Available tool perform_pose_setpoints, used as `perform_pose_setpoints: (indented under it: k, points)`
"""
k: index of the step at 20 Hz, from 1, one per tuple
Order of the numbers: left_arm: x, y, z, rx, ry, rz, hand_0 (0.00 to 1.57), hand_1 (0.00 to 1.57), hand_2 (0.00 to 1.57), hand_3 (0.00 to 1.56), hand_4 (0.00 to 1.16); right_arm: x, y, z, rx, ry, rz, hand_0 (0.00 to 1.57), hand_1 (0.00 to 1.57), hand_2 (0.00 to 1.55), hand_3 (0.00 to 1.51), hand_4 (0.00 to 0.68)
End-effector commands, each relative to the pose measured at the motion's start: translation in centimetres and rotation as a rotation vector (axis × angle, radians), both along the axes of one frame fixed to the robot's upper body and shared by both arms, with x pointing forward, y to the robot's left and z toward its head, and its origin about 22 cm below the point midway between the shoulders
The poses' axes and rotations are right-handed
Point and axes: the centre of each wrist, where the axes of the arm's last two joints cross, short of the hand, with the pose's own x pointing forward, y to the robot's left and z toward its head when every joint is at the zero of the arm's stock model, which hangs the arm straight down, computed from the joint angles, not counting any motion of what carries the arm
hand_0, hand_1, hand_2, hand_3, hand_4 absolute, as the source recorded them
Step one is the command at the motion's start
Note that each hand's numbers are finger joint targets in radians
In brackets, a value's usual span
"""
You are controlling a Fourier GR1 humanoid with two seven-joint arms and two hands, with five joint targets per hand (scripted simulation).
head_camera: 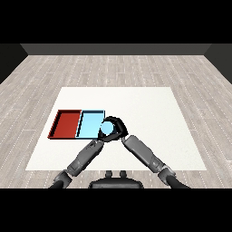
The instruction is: Pick the blue can and put it in the blue box
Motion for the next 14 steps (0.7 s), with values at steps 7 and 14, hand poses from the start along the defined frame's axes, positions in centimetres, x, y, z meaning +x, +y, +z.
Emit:
perform_pose_setpoints:
  k: [7, 14]
  points:
    - [0.3, -0.6, 0.0, -0.084, 0.084, -0.017, 1.57, 1.57, 1.52, 1.45, 1.10, -1.4, -0.4, 1.0, 0.106, 0.077, 0.018, 0.54, 0.54, 0.55, 0.00, 0.000]
    - [-1.0, -0.8, -1.4, -0.072, 0.079, -0.009, 1.57, 1.57, 1.52, 1.45, 1.12, -1.2, -1.2, 1.2, 0.085, 0.086, -0.003, 0.00, 0.00, 0.00, 0.00, 0.000]
